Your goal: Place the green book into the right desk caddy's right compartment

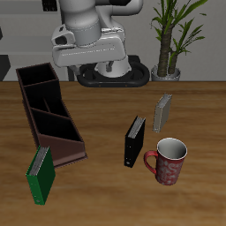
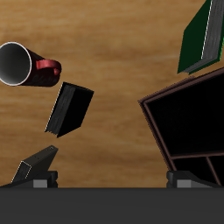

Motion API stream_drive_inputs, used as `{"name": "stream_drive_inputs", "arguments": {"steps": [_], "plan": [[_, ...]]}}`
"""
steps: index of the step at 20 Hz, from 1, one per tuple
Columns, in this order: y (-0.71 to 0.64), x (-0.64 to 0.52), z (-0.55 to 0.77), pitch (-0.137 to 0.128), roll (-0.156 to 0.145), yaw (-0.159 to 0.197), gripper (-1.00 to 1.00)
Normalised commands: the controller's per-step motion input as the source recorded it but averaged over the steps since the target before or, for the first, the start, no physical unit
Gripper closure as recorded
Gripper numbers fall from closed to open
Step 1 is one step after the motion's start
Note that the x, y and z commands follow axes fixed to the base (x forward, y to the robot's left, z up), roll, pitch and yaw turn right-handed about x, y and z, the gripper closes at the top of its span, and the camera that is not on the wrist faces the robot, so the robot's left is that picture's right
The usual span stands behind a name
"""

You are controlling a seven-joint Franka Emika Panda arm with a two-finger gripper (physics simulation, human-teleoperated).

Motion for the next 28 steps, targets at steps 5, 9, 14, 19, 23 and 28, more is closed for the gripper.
{"name": "stream_drive_inputs", "arguments": {"steps": [5,9,14,19,23,28], "plan": [[-0.48,0.29,0.17,-0.021,-0.048,-0.009,-1.0],[-0.67,0.4,0.17,-0.019,-0.081,-0.016,-1.0],[-0.52,0.39,0.05,0.001,-0.035,0.007,-1.0],[-0.37,0.22,0.03,-0.022,-0.017,-0.005,-1.0],[-0.33,0.21,0.05,-0.017,-0.006,0.009,-1.0],[-0.27,0.27,0.06,-0.026,-0.007,0.046,-1.0]]}}
